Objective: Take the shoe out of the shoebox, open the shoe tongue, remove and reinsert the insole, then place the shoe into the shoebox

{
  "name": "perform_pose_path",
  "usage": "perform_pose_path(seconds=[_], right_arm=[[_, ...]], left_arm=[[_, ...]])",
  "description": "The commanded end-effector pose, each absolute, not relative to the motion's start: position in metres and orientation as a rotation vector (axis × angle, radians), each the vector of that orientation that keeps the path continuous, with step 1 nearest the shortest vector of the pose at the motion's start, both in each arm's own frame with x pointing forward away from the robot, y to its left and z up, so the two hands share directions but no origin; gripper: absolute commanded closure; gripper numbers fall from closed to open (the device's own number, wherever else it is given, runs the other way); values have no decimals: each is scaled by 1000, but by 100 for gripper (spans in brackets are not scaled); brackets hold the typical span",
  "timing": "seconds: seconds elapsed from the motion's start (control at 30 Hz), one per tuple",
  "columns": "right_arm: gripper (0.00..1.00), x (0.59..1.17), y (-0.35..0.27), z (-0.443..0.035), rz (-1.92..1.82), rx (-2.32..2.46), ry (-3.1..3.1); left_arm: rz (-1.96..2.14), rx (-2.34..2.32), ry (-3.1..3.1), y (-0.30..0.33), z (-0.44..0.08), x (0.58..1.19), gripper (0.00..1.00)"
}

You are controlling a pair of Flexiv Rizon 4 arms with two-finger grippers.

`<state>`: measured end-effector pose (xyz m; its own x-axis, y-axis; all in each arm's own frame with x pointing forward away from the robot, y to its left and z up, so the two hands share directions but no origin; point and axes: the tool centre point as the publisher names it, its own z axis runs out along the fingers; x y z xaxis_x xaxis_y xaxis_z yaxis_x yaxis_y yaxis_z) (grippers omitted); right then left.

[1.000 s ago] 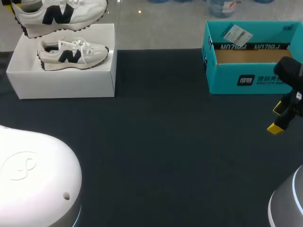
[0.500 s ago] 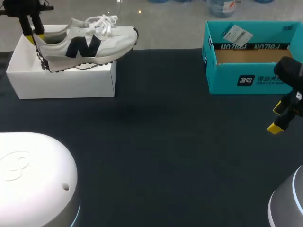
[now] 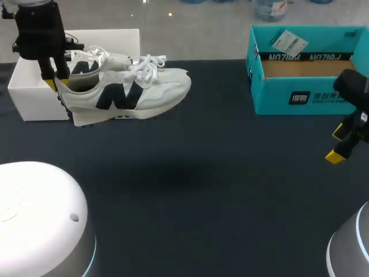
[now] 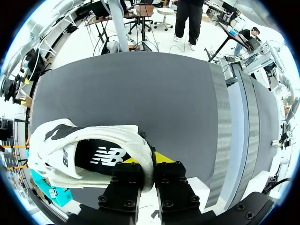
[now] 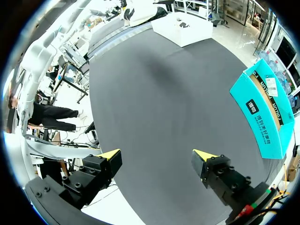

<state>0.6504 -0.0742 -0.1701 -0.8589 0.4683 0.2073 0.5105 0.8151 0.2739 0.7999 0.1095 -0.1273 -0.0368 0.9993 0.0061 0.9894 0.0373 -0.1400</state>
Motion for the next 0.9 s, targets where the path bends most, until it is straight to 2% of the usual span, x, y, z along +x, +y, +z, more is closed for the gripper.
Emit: perform_pose_path(seconds=[0.03, 0.7, 0.9], right_arm=[[0, 653, -73, -171, -482, -777, -2865], [0, 653, -73, -171, -482, -777, -2865], [0, 653, -73, -171, -482, -777, -2865]], left_arm=[[-112, -2233, -2275, 109, -129, 783, 100], [-112, -2233, -2275, 109, -129, 783, 100], [-58, -2232, -2249, 69, -156, 770, 100]])
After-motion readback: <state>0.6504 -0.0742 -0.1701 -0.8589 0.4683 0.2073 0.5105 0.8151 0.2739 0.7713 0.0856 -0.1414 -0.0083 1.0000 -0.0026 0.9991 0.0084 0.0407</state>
